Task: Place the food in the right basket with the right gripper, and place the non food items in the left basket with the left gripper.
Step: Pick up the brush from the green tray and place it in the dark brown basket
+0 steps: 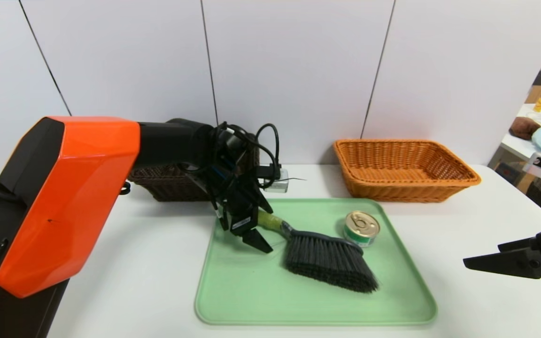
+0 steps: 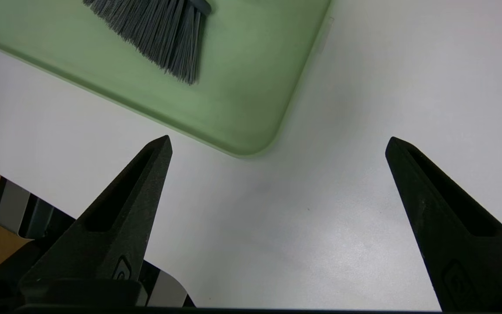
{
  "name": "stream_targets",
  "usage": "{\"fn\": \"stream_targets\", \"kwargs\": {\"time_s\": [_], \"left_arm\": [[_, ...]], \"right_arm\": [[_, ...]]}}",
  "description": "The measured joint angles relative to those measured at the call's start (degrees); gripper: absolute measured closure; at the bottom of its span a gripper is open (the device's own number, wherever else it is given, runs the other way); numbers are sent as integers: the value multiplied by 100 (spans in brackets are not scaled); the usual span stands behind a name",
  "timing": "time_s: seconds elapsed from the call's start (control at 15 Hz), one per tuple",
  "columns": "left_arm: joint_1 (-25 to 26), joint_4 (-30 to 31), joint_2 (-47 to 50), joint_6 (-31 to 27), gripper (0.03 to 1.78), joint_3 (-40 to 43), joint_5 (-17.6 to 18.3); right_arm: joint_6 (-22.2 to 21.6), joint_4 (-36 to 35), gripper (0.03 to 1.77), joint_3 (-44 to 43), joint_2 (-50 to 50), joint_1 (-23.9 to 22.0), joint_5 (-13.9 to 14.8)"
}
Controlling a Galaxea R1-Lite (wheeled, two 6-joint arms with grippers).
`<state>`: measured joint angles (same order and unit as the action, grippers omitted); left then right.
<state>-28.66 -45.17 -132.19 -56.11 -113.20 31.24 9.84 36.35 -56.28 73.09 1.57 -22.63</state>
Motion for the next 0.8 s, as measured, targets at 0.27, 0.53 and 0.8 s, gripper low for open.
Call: {"fn": "stream_targets", "kwargs": {"time_s": [0.27,0.53,0.8], "left_arm": [[0,27,-50,0,12,0,4],[0,35,-63,2,12,0,-5],[0,41,-90,0,50,-2,-5]], "right_arm": [[2,-6,10,41,-11,-6,2],[2,-17,10,44,-16,-10,2],[7,-20,10,41,-17,-10,2]]}}
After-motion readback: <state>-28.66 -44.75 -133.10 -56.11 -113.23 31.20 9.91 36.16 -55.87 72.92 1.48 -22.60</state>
